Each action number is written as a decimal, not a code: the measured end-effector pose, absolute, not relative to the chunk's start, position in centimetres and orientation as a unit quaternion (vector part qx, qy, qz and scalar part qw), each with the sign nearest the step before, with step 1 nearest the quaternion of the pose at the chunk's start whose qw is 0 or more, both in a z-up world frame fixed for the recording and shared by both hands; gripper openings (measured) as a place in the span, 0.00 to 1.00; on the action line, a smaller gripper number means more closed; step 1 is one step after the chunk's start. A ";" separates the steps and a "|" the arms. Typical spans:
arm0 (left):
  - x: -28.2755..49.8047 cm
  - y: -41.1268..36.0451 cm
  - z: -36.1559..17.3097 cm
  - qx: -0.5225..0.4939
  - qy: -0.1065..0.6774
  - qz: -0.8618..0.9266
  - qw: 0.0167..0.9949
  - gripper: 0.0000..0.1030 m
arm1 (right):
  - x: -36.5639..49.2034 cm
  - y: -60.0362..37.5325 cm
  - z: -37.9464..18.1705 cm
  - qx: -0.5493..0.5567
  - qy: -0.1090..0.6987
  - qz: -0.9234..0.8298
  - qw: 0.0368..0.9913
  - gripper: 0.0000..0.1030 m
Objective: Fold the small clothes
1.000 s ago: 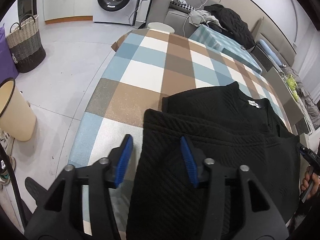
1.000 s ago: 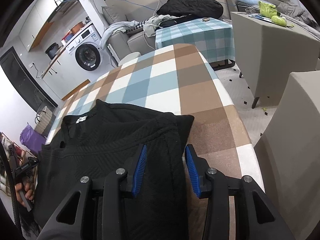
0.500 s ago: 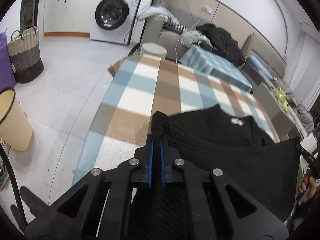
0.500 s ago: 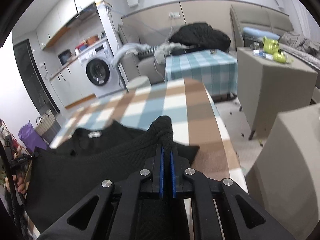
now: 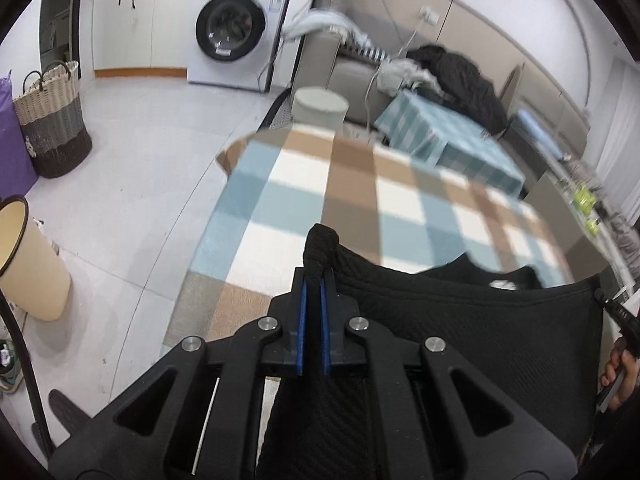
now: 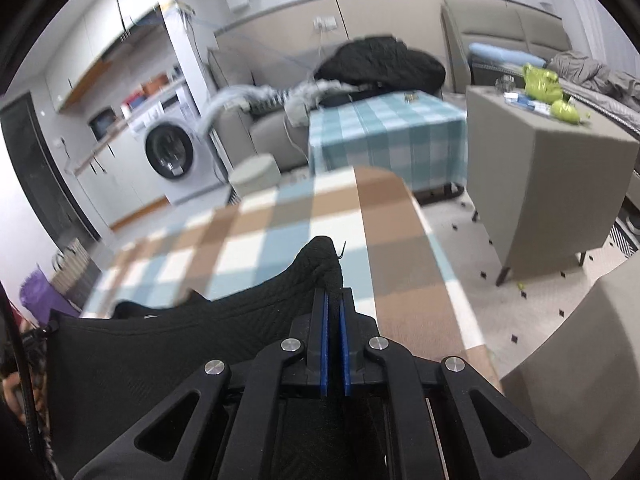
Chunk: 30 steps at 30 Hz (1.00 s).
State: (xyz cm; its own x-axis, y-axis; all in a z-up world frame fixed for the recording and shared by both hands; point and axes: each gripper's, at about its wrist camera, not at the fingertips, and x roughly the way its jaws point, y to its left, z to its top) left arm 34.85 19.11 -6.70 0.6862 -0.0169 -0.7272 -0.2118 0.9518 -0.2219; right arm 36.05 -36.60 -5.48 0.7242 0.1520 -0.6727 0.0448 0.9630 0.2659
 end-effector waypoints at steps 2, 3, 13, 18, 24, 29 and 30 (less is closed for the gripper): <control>35.5 19.2 -8.0 -0.144 0.416 0.068 0.895 0.05 | 36.9 -36.3 -6.9 0.120 0.400 0.015 0.909 0.06; 35.3 19.4 -8.5 -0.150 0.423 0.064 0.891 0.07 | 37.2 -36.4 -7.7 0.121 0.418 0.011 0.900 0.08; 22.2 19.8 -7.2 -0.172 0.397 0.063 0.900 0.49 | 24.9 -39.1 -7.2 0.209 0.427 0.075 0.877 0.44; 12.7 18.6 -8.0 -0.185 0.405 0.059 0.894 0.49 | 15.6 -39.5 -7.5 0.239 0.428 0.102 0.865 0.48; 6.4 15.0 -10.3 -0.154 0.451 0.016 0.879 0.49 | 9.3 -39.2 -8.6 0.242 0.439 0.119 0.857 0.52; 5.2 13.0 -11.6 -0.157 0.457 -0.007 0.875 0.49 | 8.2 -38.1 -8.7 0.226 0.436 0.150 0.858 0.52; 5.3 12.6 -11.6 -0.154 0.455 -0.011 0.877 0.49 | 8.2 -37.7 -8.7 0.218 0.437 0.150 0.859 0.52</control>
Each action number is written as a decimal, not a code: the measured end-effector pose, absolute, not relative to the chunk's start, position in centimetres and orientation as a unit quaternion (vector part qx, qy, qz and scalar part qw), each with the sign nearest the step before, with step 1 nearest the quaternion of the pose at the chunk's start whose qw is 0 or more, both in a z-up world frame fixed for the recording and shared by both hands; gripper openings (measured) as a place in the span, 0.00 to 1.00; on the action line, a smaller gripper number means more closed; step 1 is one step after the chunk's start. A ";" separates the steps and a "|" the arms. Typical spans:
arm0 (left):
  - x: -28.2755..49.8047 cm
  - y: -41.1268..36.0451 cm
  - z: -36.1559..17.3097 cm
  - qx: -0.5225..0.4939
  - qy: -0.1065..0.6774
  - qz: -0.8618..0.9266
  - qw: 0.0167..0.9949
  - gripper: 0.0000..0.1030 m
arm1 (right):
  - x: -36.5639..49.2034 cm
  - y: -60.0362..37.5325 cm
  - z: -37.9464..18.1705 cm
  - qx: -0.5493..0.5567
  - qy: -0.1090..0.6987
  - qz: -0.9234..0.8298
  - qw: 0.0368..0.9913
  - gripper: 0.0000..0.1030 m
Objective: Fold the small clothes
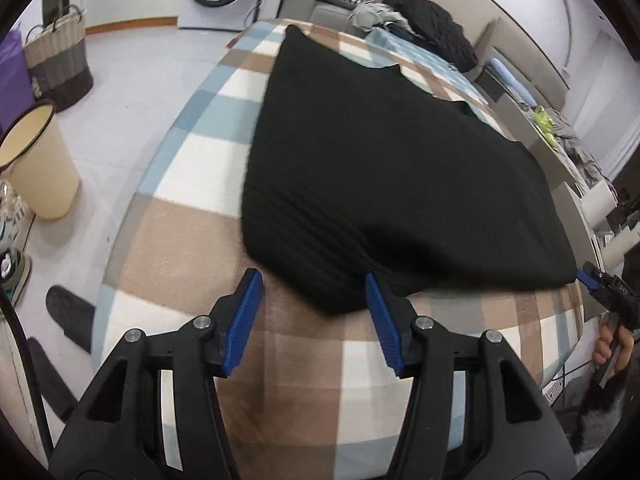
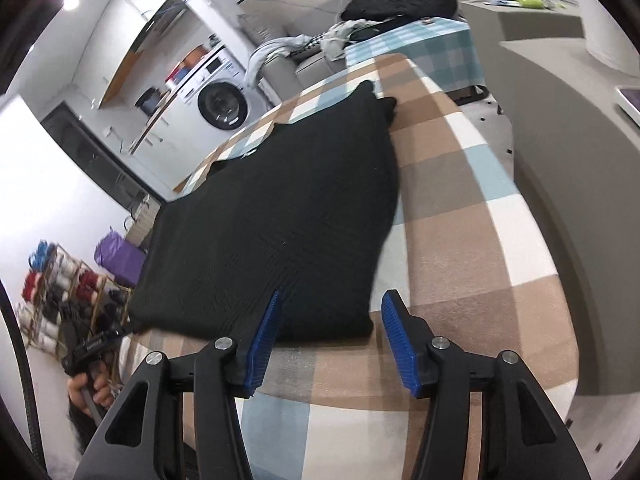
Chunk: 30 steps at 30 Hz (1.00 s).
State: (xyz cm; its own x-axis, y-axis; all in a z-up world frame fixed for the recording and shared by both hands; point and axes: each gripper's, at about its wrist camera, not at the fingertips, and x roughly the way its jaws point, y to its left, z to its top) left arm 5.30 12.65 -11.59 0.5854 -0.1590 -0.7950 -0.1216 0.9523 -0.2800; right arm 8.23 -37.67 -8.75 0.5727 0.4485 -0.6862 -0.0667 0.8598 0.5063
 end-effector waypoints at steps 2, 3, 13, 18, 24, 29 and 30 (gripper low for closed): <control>5.9 12.3 -11.7 -0.159 0.452 -0.012 0.878 0.49 | 8.6 -37.2 -8.9 0.211 0.442 0.157 0.858 0.52; 6.0 12.3 -11.6 -0.165 0.447 -0.011 0.879 0.42 | 8.7 -36.9 -9.0 0.207 0.443 0.158 0.858 0.52; 6.4 12.2 -8.7 -0.146 0.421 -0.034 0.895 0.08 | 8.6 -36.6 -6.3 0.161 0.358 0.161 0.905 0.04; 5.8 11.6 -7.3 -0.085 0.434 -0.060 0.895 0.08 | 8.8 -37.9 -5.4 0.169 0.352 0.135 0.911 0.04; 4.0 10.8 -8.7 -0.055 0.461 -0.067 0.883 0.08 | 10.0 -38.6 -8.6 0.170 0.418 0.084 0.888 0.04; 2.4 12.7 -8.4 -0.095 0.448 -0.046 0.888 0.09 | 9.8 -39.8 -9.5 0.210 0.428 0.093 0.874 0.18; 2.3 13.4 -8.3 -0.111 0.442 -0.043 0.889 0.10 | 9.8 -40.1 -9.5 0.218 0.423 0.096 0.874 0.21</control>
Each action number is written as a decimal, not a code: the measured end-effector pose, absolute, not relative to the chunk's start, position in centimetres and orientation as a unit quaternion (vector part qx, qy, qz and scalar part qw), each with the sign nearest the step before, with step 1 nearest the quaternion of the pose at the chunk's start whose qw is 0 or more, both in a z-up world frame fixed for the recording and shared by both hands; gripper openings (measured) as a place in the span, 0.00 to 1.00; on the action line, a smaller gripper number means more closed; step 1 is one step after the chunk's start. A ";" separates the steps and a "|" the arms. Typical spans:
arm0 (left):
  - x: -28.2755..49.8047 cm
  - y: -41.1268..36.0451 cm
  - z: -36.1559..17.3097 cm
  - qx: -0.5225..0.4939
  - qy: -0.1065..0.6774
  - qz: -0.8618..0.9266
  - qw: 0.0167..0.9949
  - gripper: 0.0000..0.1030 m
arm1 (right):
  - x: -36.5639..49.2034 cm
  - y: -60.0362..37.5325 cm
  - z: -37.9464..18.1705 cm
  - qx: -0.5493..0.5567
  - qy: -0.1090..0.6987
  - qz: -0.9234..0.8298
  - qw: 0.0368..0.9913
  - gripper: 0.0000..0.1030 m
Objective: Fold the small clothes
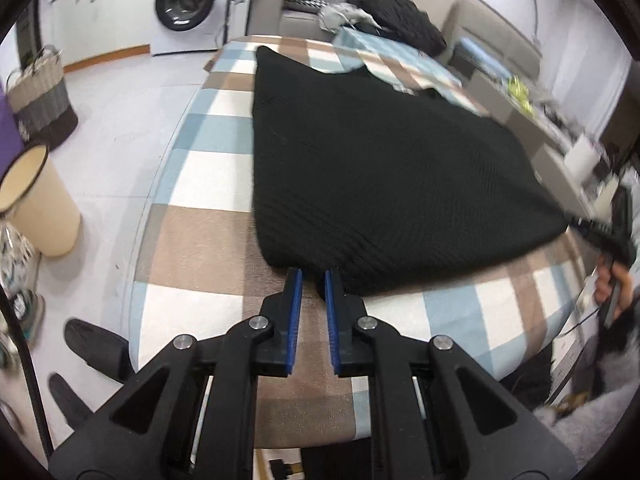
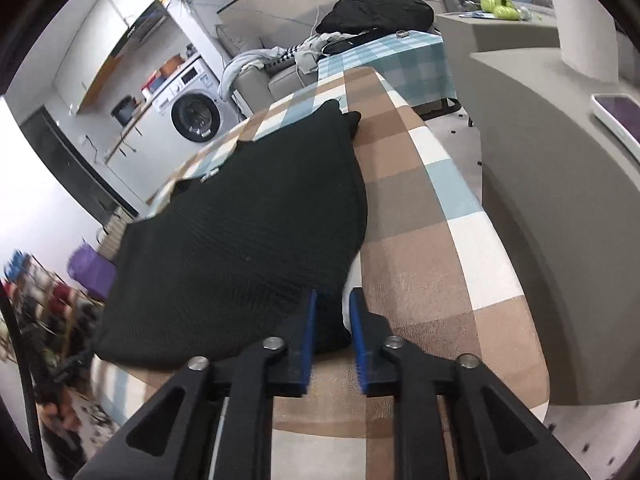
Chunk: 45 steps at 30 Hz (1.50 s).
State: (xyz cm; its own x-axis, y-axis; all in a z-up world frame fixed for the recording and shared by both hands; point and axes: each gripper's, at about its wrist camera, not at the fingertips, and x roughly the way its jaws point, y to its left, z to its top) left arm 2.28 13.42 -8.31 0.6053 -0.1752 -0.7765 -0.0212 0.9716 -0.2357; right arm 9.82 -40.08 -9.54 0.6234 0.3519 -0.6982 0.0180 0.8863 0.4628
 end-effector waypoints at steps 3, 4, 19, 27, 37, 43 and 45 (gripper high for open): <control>2.8 14.8 -8.4 -0.143 0.436 -0.027 0.888 0.23 | 9.9 -40.1 -9.7 0.227 0.423 0.106 0.870 0.32; 3.1 15.2 -8.5 -0.156 0.434 -0.023 0.887 0.25 | 10.1 -39.9 -9.8 0.229 0.424 0.110 0.869 0.33; 6.9 15.7 -10.3 -0.198 0.435 0.000 0.878 0.06 | 8.6 -37.4 -9.9 0.168 0.459 0.096 0.867 0.06; 5.6 15.9 -8.9 -0.200 0.421 0.026 0.884 0.09 | 7.8 -37.0 -6.8 0.144 0.419 0.011 0.897 0.48; 5.1 10.9 -7.1 -0.132 0.388 -0.004 0.912 0.51 | 8.8 -28.8 -5.7 0.078 0.406 0.084 0.907 0.71; 6.7 7.3 -7.1 -0.104 0.390 -0.049 0.914 0.71 | 10.8 -24.2 -6.5 0.029 0.426 0.131 0.895 0.82; 7.6 6.3 -7.7 -0.092 0.401 -0.059 0.909 0.71 | 11.5 -22.8 -6.9 0.009 0.432 0.134 0.892 0.82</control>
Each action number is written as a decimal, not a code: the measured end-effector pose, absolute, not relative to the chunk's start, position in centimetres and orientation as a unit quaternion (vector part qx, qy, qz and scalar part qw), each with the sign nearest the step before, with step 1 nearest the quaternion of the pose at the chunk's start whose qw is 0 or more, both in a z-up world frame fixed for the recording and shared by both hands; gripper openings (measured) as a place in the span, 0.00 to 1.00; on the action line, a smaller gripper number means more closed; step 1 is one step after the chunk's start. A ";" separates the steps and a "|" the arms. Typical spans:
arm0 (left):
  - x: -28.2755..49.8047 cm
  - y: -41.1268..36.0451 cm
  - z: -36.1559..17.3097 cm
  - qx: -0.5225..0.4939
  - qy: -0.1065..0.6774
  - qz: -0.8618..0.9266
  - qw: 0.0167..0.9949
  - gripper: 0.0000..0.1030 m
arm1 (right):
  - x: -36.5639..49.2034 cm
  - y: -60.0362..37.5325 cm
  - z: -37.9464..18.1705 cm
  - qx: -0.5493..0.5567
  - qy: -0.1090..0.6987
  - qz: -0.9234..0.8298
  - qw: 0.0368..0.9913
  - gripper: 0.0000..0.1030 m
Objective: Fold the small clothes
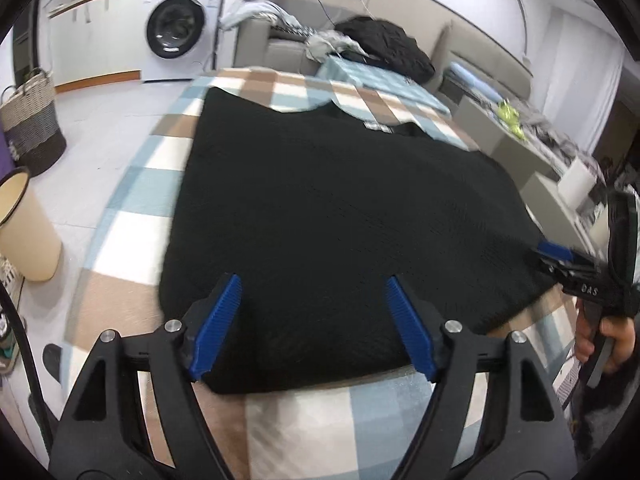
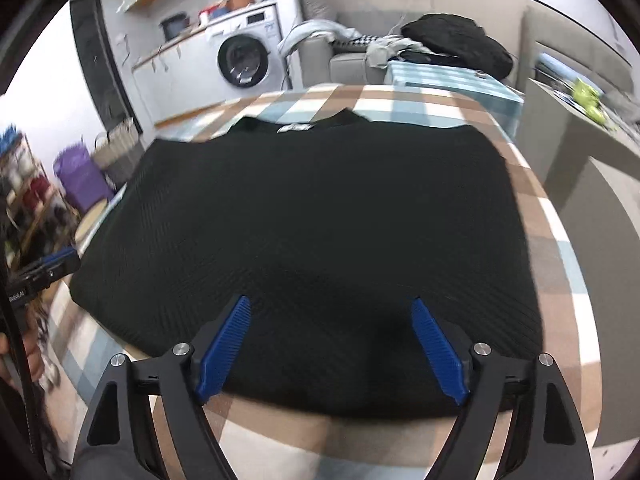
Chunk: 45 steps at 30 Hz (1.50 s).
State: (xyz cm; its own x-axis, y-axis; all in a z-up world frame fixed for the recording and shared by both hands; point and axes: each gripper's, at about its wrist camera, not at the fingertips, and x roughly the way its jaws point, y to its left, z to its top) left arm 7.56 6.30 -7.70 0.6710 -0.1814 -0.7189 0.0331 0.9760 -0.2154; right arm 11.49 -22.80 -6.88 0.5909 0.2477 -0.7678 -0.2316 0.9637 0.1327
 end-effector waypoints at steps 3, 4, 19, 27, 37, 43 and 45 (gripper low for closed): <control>8.5 5.6 -8.7 -0.082 0.413 -0.056 0.905 0.71 | 12.6 -20.7 -7.1 -0.015 0.429 0.151 0.890 0.82; 8.8 5.4 -9.2 -0.078 0.418 -0.052 0.903 0.71 | 13.0 -20.1 -7.2 -0.023 0.428 0.154 0.890 0.82; 8.9 4.6 -11.1 -0.019 0.432 -0.061 0.900 0.71 | 13.9 -26.2 -10.4 -0.078 0.449 0.082 0.886 0.83; 10.8 4.9 -9.5 -0.060 0.425 -0.052 0.901 0.71 | 14.3 -24.3 -8.4 -0.051 0.433 0.114 0.893 0.84; 14.8 3.7 -10.6 0.000 0.460 -0.047 0.887 0.71 | 18.5 -21.2 -10.0 -0.073 0.444 0.127 0.884 0.84; 14.7 4.4 -10.6 -0.013 0.458 -0.062 0.887 0.71 | 17.9 -25.9 -10.2 -0.063 0.463 0.065 0.881 0.87; 14.5 4.4 -10.6 -0.015 0.457 -0.063 0.887 0.71 | 17.8 -26.4 -9.8 -0.051 0.466 0.050 0.882 0.87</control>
